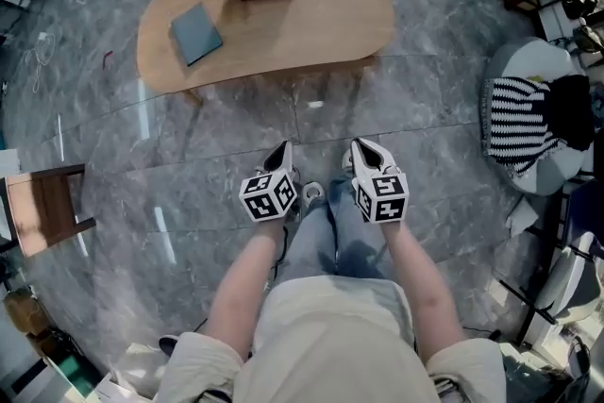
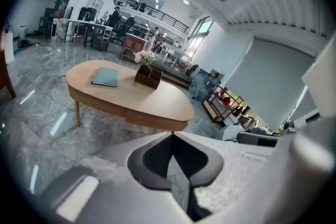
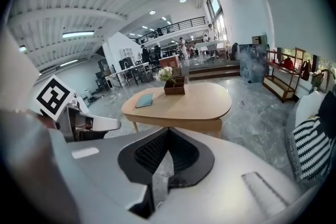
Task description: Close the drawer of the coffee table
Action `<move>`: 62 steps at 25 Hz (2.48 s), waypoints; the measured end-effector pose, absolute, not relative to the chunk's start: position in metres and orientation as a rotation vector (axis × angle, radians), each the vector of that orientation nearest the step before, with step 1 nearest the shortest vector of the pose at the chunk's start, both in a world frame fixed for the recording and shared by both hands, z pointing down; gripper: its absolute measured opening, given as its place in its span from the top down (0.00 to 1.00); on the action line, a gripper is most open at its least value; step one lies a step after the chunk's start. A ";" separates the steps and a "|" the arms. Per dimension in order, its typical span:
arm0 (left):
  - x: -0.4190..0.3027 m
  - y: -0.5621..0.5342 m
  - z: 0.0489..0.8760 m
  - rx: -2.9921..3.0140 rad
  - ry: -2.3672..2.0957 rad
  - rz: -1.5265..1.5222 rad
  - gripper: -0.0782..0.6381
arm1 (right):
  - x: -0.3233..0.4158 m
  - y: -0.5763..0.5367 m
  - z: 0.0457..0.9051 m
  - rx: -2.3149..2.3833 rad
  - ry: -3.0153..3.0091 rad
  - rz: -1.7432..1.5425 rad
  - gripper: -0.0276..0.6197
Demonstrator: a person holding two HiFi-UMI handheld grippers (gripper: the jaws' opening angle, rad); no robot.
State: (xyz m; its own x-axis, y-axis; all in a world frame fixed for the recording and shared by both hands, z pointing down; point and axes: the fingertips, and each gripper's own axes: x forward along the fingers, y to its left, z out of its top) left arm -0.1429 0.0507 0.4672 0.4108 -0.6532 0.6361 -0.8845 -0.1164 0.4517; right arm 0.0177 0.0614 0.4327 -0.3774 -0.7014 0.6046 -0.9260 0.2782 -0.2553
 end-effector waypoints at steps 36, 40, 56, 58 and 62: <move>-0.033 0.165 0.246 2.054 -1.290 0.143 0.89 | 0.068 0.161 0.217 1.271 -2.537 0.597 0.96; -0.030 0.169 0.247 2.043 -1.302 0.121 0.89 | 0.072 0.167 0.217 1.261 -2.554 0.582 0.96; -0.022 0.175 0.245 2.041 -1.323 0.105 0.89 | 0.083 0.170 0.213 1.267 -2.590 0.554 0.96; -0.022 0.175 0.244 2.041 -1.325 0.102 0.89 | 0.082 0.169 0.212 1.264 -2.597 0.552 0.96; -0.022 0.173 0.241 2.042 -1.329 0.091 0.89 | 0.082 0.167 0.208 1.264 -2.610 0.549 0.96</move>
